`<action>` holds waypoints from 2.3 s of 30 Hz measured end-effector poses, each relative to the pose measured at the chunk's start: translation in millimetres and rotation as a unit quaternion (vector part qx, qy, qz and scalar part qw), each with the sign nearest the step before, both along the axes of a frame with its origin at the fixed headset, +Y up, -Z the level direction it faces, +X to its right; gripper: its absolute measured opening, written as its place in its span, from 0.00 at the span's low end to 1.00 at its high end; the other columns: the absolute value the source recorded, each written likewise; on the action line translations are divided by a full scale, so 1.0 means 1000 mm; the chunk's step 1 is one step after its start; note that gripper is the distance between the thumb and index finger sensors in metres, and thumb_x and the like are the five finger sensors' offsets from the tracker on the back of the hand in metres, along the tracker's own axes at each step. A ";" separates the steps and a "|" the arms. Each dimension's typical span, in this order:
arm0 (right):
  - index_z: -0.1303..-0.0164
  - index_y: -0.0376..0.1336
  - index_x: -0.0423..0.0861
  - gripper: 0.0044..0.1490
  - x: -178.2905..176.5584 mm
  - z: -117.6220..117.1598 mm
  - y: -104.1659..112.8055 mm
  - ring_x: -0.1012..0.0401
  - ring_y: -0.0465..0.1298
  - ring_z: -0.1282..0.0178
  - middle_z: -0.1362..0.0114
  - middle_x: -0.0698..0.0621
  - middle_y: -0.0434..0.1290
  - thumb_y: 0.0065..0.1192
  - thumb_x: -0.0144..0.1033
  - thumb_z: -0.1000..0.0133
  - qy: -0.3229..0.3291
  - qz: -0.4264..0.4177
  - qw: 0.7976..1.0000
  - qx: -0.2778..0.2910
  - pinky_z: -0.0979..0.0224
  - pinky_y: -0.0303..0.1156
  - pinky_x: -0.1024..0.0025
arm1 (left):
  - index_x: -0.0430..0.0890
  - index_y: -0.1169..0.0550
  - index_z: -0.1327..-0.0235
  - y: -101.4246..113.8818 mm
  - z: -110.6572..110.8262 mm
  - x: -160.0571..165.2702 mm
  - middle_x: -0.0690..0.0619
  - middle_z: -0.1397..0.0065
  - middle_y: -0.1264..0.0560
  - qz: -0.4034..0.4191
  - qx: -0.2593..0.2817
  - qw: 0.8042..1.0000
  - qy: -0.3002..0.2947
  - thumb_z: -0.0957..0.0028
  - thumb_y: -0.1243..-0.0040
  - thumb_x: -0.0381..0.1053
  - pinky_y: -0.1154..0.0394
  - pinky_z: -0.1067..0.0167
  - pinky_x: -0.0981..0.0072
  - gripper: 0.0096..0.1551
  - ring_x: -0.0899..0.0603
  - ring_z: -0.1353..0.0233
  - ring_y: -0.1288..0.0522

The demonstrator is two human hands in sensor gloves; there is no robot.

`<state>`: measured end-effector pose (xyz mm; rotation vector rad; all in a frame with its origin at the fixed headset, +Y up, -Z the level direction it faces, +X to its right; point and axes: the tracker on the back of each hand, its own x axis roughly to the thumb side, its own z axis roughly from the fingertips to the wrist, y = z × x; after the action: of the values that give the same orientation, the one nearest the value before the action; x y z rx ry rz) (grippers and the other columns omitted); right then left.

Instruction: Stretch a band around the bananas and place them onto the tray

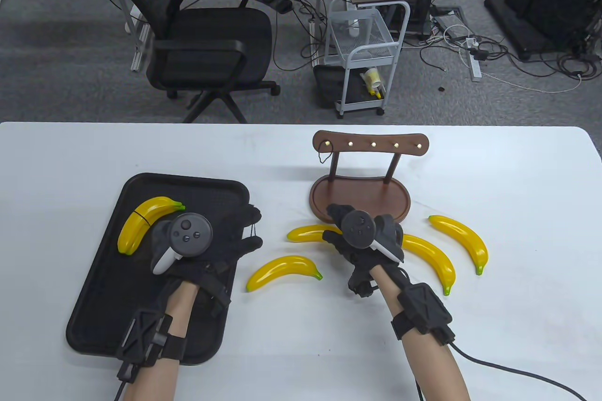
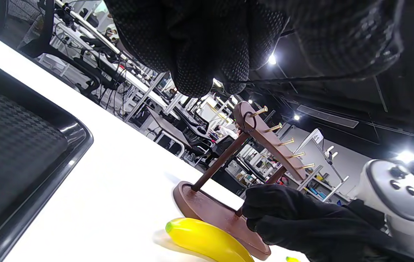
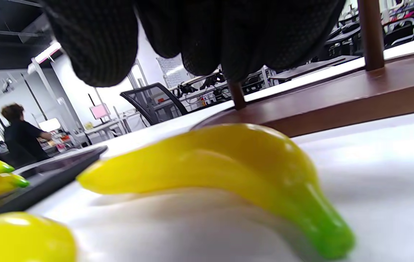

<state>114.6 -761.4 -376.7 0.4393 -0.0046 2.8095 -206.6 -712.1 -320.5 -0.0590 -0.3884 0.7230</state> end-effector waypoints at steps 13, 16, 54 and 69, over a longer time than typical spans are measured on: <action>0.20 0.55 0.44 0.47 -0.004 -0.007 -0.023 0.44 0.71 0.28 0.21 0.43 0.65 0.69 0.50 0.47 -0.008 0.074 0.997 -0.007 0.33 0.71 0.46 | 0.54 0.35 0.23 -0.001 0.000 0.000 0.56 0.18 0.30 -0.012 0.000 1.000 0.004 0.50 0.43 0.67 0.35 0.19 0.50 0.42 0.44 0.19 0.28; 0.21 0.56 0.45 0.46 -0.006 -0.007 -0.026 0.45 0.72 0.29 0.21 0.43 0.66 0.70 0.49 0.47 -0.005 0.090 0.996 -0.007 0.33 0.72 0.46 | 0.54 0.35 0.23 -0.002 0.000 0.000 0.56 0.18 0.30 -0.010 -0.001 1.000 0.005 0.50 0.43 0.67 0.35 0.19 0.50 0.42 0.44 0.19 0.28; 0.23 0.58 0.44 0.45 -0.010 0.006 0.001 0.48 0.76 0.34 0.25 0.44 0.69 0.74 0.46 0.48 0.033 0.043 0.998 0.027 0.37 0.77 0.55 | 0.53 0.35 0.23 -0.001 0.000 -0.004 0.56 0.19 0.29 -0.005 -0.010 1.000 0.009 0.49 0.44 0.67 0.35 0.19 0.49 0.41 0.44 0.19 0.27; 0.23 0.57 0.44 0.45 -0.055 0.036 0.004 0.48 0.75 0.33 0.24 0.44 0.68 0.74 0.45 0.48 0.134 0.017 0.990 0.029 0.36 0.76 0.54 | 0.53 0.35 0.23 -0.001 -0.001 -0.005 0.55 0.19 0.29 -0.005 -0.010 1.000 0.012 0.49 0.44 0.67 0.35 0.20 0.49 0.41 0.44 0.19 0.27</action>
<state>59.4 -757.8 -340.6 0.8336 -0.0217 2.7647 -212.0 -713.5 -321.1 -0.0714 -0.3568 0.7166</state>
